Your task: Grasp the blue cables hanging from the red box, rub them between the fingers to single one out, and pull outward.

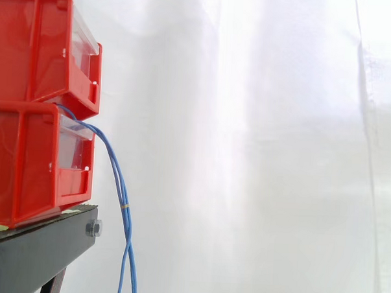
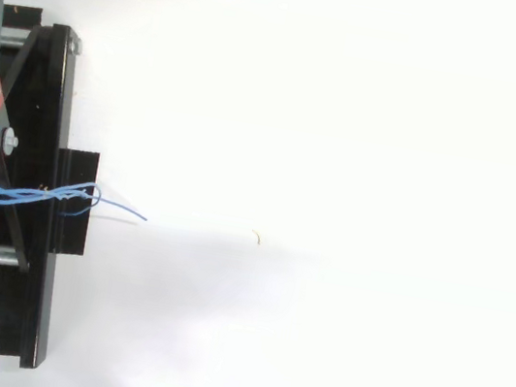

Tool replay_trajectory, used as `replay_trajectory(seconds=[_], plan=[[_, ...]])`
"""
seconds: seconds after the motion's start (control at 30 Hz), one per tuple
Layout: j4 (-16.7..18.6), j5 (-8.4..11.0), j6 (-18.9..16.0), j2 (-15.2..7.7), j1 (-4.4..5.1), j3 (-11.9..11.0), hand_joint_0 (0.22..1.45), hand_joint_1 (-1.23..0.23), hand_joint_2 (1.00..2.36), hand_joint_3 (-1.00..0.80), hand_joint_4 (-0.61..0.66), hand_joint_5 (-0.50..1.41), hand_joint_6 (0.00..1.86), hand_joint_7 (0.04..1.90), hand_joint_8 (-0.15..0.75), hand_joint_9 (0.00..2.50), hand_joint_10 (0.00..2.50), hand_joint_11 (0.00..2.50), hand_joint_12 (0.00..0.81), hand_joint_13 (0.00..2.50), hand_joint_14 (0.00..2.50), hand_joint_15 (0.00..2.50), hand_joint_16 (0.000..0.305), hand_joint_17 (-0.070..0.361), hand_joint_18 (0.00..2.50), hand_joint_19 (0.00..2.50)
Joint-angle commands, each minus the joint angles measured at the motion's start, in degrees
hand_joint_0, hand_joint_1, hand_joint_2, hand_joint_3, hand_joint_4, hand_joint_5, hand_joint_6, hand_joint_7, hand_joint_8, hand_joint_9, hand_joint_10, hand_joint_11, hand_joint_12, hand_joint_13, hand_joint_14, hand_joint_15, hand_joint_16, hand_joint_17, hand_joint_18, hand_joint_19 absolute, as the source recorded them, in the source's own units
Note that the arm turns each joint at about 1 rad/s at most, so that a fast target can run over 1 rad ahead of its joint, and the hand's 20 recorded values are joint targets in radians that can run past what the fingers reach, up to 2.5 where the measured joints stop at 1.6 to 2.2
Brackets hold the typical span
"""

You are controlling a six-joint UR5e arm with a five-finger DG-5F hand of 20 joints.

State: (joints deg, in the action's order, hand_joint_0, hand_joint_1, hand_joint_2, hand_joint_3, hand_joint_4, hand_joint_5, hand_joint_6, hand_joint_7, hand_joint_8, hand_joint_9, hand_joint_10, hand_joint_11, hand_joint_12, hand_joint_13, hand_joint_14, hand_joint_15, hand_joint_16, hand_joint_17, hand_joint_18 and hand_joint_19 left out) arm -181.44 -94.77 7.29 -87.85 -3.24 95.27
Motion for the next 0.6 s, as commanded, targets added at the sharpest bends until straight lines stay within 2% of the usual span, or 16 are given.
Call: replay_trajectory(seconds=[0.0, 0.07, 0.17, 0.3, 0.37, 0.57], plan=[[-1.19, 0.03, 0.0, -0.04, 0.07, 0.0, 0.49, -0.58, 1.0, -0.5, 0.38, -0.17, 0.5, 0.88, 0.357, 0.7, 0.01, 0.31, 0.43, 0.53, 0.01, 0.28, 0.064, 0.144, 0.66, 0.41], [-1.28, -0.06, 0.09, -0.04, 0.16, 0.0, 0.51, -0.7, 1.0, -0.5, 0.35, -0.17, 0.5, 0.88, 0.342, 0.7, 0.01, 0.33, 0.416, 0.56, 0.01, 0.29, 0.061, 0.138, 0.7, 0.41], [-1.11, 0.11, 0.18, -1.19, 0.34, 0.0, 0.53, -0.75, 1.0, -0.5, 0.32, -0.17, 0.5, 0.89, 0.326, 0.69, 0.01, 0.33, 0.405, 0.57, 0.01, 0.29, 0.059, 0.133, 0.71, 0.42], [-0.84, -0.06, -0.44, -5.58, 0.25, 0.0, 0.54, -0.78, 1.0, -0.5, 0.32, -0.17, 0.5, 0.89, 0.324, 0.69, 0.01, 0.34, 0.399, 0.58, 0.01, 0.29, 0.059, 0.132, 0.72, 0.43], [-0.23, 0.03, -0.79, -6.55, 0.34, 0.0, 0.54, -0.81, 1.0, -0.5, 0.31, -0.17, 0.5, 0.89, 0.323, 0.69, 0.01, 0.34, 0.397, 0.58, 0.01, 0.29, 0.058, 0.131, 0.73, 0.43], [3.55, 0.03, -0.35, -6.99, 0.6, 0.0, 0.55, -0.83, 1.0, -0.5, 0.3, -0.17, 0.5, 0.89, 0.318, 0.69, 0.01, 0.34, 0.395, 0.58, 0.01, 0.3, 0.057, 0.129, 0.72, 0.44]])
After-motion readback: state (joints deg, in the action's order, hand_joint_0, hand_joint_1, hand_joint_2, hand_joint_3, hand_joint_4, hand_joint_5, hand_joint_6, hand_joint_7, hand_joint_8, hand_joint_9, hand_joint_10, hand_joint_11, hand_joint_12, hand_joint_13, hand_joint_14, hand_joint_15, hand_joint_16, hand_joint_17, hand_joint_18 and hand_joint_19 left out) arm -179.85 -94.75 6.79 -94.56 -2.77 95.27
